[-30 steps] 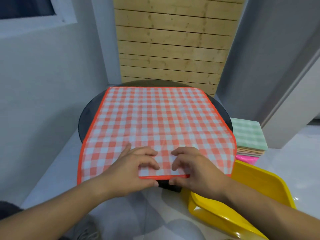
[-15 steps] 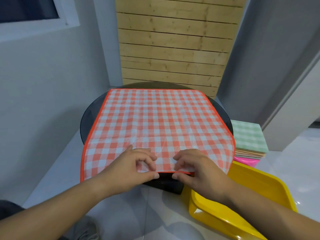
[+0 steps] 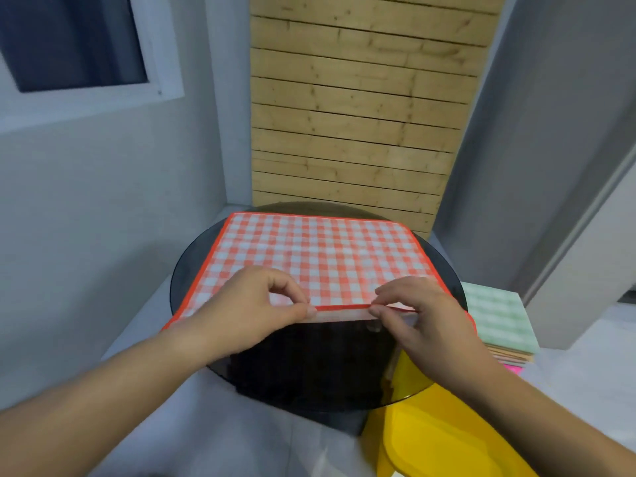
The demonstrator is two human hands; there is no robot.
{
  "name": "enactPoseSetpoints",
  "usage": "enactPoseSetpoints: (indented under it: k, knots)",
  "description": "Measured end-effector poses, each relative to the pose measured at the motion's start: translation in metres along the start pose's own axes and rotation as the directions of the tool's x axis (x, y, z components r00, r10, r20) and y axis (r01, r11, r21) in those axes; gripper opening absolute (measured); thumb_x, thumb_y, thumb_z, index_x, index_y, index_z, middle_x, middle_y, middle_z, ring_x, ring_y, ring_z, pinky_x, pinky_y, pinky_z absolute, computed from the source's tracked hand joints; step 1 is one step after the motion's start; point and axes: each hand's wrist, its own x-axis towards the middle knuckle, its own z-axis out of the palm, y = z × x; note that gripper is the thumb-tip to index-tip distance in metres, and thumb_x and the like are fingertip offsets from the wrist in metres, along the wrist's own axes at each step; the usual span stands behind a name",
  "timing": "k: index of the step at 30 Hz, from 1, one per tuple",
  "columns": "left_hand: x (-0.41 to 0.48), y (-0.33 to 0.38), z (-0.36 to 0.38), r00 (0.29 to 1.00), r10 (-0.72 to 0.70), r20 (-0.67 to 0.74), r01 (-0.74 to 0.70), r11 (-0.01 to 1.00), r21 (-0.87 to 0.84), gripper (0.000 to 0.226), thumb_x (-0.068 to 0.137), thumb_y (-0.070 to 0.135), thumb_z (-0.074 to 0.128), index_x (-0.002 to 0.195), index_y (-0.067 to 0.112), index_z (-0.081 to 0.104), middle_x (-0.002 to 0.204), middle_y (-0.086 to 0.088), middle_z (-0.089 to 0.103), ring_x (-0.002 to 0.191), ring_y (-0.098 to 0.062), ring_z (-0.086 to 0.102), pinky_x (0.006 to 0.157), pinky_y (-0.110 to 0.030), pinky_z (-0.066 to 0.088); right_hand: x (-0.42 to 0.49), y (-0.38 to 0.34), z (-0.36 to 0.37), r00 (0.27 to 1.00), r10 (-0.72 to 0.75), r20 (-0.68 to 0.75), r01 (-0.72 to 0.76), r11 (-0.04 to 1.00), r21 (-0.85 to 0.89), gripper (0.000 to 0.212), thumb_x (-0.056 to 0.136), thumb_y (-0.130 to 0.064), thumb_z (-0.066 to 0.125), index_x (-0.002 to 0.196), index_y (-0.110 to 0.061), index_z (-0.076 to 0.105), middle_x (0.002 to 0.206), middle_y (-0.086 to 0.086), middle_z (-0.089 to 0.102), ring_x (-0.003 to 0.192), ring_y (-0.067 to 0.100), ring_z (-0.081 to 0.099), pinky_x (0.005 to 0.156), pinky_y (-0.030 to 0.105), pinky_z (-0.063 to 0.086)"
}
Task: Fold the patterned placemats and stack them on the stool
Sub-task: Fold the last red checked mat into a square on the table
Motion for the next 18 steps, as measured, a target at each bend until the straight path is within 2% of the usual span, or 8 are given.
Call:
enactPoseSetpoints:
  k: [4,5,7,10,13,18]
  knots:
    - [0.047,0.016,-0.027,0.996,0.071,-0.044,-0.062,0.982,0.181,0.010,0.083,0.036,0.080,0.077,0.028,0.076,0.085,0.019,0.073,0.090,0.011,0.061,0.074,-0.003,0.042,0.048,0.009,-0.004,0.991,-0.035,-0.127,0.016,0.989,-0.147,0.012,0.091,-0.034,0.065,0.091,-0.026,0.074,0.094,-0.013,0.066,0.093,0.007,0.055,0.082,0.025,0.045]
    - [0.063,0.017,-0.033,0.995,0.086,-0.049,-0.072,0.969,0.237,0.011,0.084,0.036,0.079,0.077,0.028,0.076,0.085,0.018,0.072,0.090,0.008,0.062,0.077,-0.008,0.045,0.061,0.013,-0.002,0.987,-0.048,-0.151,0.017,0.980,-0.198,0.013,0.091,-0.033,0.064,0.091,-0.025,0.074,0.094,-0.010,0.066,0.092,0.011,0.056,0.081,0.030,0.047]
    - [0.095,0.016,-0.040,0.994,0.096,-0.046,-0.074,0.935,0.347,0.011,0.086,0.035,0.076,0.079,0.027,0.075,0.088,0.015,0.072,0.091,-0.001,0.064,0.084,-0.028,0.053,0.089,0.023,0.003,0.984,-0.055,-0.167,0.004,0.956,-0.294,0.014,0.092,-0.032,0.063,0.093,-0.023,0.074,0.093,-0.005,0.067,0.090,0.018,0.058,0.078,0.038,0.049]
    - [0.138,0.005,-0.041,0.998,0.047,-0.043,-0.019,0.867,0.497,0.013,0.088,0.036,0.071,0.079,0.026,0.071,0.085,0.012,0.070,0.087,-0.013,0.065,0.082,-0.038,0.056,0.126,0.041,0.017,0.991,-0.034,-0.132,-0.020,0.923,-0.383,0.017,0.093,-0.032,0.060,0.095,-0.022,0.074,0.091,-0.002,0.066,0.088,0.025,0.058,0.074,0.037,0.045]
    - [0.167,-0.013,-0.033,0.998,0.001,-0.057,0.028,0.869,0.494,0.016,0.089,0.030,0.068,0.074,0.023,0.066,0.079,0.009,0.067,0.084,-0.019,0.064,0.078,-0.039,0.057,0.153,0.056,0.034,0.998,-0.016,-0.066,-0.018,0.876,-0.482,0.021,0.097,-0.031,0.053,0.102,-0.024,0.072,0.095,-0.001,0.064,0.094,0.027,0.056,0.078,0.036,0.037]
    - [0.195,-0.055,-0.009,0.988,-0.100,-0.121,0.140,0.912,0.385,0.017,0.091,0.020,0.059,0.076,0.017,0.065,0.087,0.003,0.068,0.086,-0.022,0.064,0.078,-0.037,0.056,0.181,0.082,0.064,0.996,0.059,0.071,-0.008,0.822,-0.569,0.027,0.100,-0.034,0.044,0.105,-0.026,0.068,0.101,-0.001,0.064,0.102,0.026,0.055,0.084,0.035,0.034]
